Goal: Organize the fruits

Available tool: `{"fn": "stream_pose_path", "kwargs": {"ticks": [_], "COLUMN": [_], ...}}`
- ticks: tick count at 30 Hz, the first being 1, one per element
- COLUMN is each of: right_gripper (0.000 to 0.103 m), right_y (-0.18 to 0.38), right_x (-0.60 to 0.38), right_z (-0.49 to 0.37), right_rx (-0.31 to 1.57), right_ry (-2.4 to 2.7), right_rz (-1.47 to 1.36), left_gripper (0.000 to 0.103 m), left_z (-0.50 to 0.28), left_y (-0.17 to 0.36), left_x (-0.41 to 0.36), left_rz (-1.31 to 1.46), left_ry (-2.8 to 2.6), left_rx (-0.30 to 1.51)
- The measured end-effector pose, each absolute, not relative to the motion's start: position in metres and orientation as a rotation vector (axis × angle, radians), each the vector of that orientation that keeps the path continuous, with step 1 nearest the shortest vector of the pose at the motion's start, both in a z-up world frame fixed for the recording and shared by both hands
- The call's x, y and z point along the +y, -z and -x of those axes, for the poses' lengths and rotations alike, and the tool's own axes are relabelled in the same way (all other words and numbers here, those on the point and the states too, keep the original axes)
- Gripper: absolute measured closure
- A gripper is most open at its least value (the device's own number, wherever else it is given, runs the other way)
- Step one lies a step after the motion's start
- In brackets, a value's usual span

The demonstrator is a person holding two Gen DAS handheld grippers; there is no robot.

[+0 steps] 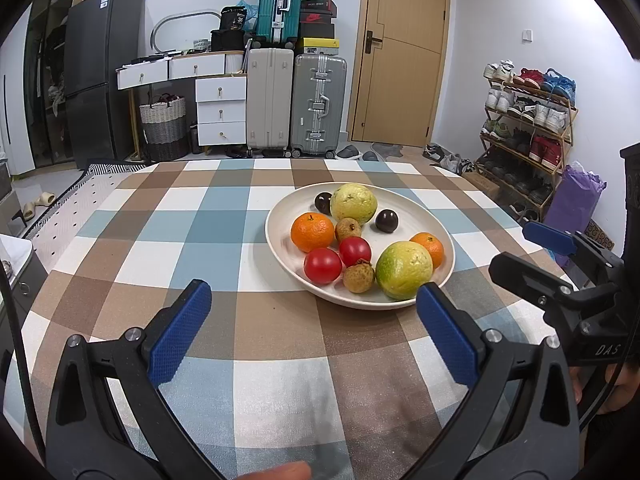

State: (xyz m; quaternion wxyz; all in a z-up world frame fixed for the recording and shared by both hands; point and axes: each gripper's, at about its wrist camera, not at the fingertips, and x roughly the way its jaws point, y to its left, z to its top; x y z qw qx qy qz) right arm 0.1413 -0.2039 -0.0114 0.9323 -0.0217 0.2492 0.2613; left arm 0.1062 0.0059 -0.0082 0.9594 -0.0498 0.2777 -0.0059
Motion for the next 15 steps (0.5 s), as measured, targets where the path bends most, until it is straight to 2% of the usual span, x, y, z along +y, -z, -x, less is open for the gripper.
{"fn": "stream_pose_path", "kwargs": {"ticks": [15], "right_gripper": [0.0], "right_y": [0.0118], "right_x": [-0.204], "right_z": [-0.1417], "right_rx": [0.511], "right_ry": [-0.535], "right_rz": [0.045], "left_gripper": [0.001], "left_z": [-0.1074], "left_y": [0.0089], "left_x": [0.0074], "left_rz": [0.102], "left_ry": [0.01], "left_rx": [0.561]}}
